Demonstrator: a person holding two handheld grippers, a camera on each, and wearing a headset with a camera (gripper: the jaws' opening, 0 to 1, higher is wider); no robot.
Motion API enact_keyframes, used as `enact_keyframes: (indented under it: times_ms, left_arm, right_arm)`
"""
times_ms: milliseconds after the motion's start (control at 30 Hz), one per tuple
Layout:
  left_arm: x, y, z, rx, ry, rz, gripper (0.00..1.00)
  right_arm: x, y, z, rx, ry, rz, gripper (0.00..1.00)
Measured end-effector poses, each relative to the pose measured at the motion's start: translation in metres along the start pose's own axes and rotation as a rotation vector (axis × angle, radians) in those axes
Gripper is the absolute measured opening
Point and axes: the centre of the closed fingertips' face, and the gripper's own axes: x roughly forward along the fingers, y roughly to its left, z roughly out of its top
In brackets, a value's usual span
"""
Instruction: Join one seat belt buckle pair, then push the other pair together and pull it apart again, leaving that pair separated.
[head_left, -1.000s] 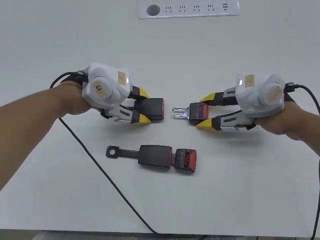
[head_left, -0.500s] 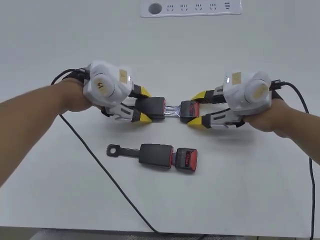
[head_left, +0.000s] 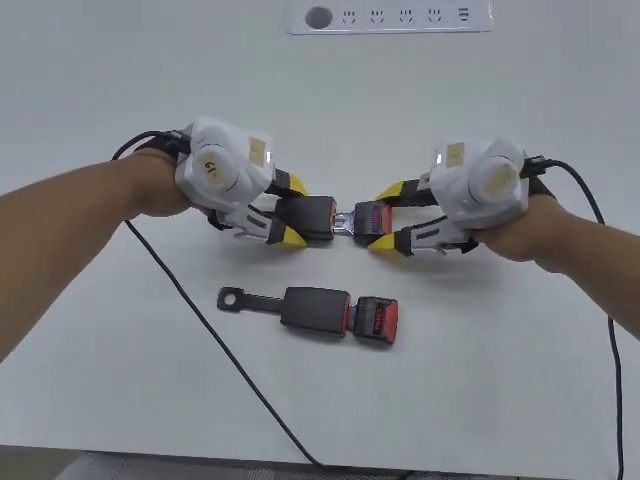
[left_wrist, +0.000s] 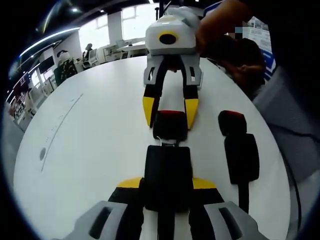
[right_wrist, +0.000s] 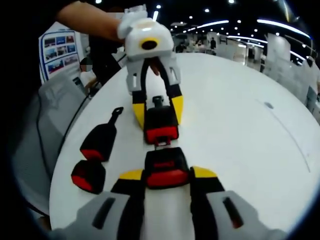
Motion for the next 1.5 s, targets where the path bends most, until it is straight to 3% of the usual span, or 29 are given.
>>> enact_keyframes:
  times_ms: [467,867,1500]
  left_arm:
    - [0.000,-0.001,-0.001,-0.009,-0.001,-0.007,0.35]
    - [0.001,0.000,-0.002,-0.009,0.004,-0.007,0.35]
    - [0.001,-0.001,-0.004,-0.006,0.002,-0.009,0.35]
  right_arm:
    - [0.001,0.000,0.003,0.013,0.012,0.020,0.34]
    - [0.012,-0.001,0.014,0.041,0.016,0.000,0.34]
    - [0.016,-0.001,0.016,0.021,0.083,-0.016,0.34]
